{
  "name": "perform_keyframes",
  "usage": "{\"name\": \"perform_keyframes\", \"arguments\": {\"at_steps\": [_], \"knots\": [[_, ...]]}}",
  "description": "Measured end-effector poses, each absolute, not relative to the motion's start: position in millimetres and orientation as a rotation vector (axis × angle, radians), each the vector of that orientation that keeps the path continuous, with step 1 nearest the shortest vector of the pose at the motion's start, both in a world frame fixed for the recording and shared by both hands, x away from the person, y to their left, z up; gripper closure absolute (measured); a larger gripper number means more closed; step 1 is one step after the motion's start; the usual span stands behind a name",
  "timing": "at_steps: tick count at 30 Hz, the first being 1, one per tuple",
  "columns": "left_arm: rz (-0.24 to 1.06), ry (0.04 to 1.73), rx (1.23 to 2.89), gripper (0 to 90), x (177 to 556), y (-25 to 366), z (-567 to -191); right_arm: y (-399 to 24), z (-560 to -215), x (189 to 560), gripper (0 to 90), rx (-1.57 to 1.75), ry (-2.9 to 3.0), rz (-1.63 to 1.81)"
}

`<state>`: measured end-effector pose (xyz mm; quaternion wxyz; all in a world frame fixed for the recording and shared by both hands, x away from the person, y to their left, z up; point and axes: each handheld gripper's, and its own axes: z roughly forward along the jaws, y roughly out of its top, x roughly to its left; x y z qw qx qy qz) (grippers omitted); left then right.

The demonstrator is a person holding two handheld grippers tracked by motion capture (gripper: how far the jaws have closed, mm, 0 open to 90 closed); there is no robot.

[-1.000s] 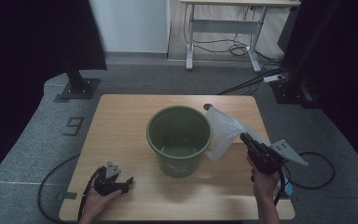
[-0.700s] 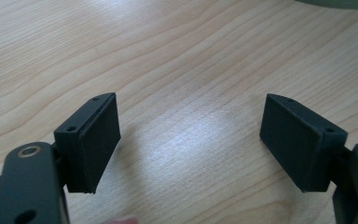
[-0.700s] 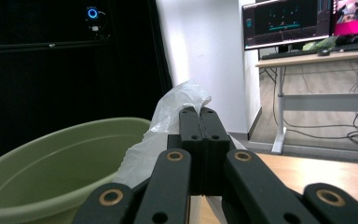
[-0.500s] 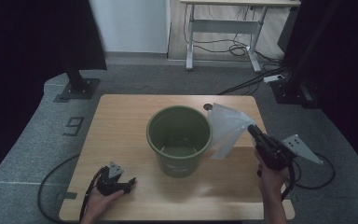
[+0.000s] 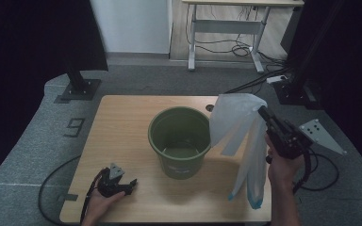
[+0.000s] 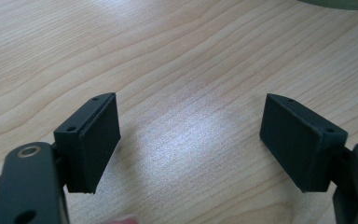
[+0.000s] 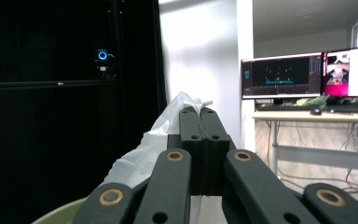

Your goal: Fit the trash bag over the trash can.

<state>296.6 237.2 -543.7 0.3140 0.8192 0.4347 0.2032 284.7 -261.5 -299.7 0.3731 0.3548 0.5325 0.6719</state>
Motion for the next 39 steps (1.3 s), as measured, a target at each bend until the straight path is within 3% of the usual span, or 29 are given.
{"name": "perform_keyframes", "arguments": {"at_steps": [7, 29, 35, 39], "knots": [[0.532, 1.144, 2.161, 19.8, 296.5, 237.0, -543.7, -251.4, -277.3, 297.0, 88.9, 0.893, 1.36, 1.717], [0.524, 1.143, 2.162, 19.7, 296.4, 237.5, -543.5, -230.8, -251.4, 300.6, 88.8, 0.84, 1.355, 1.719], [0.524, 1.144, 2.16, 19.7, 296.4, 238.5, -543.4, -217.6, -260.4, 305.8, 88.8, 0.831, 1.39, 1.682], [0.529, 1.147, 2.156, 19.8, 296.4, 239.6, -542.6, -192.6, -290.6, 314.2, 88.8, 0.816, 1.477, 1.601]]}}
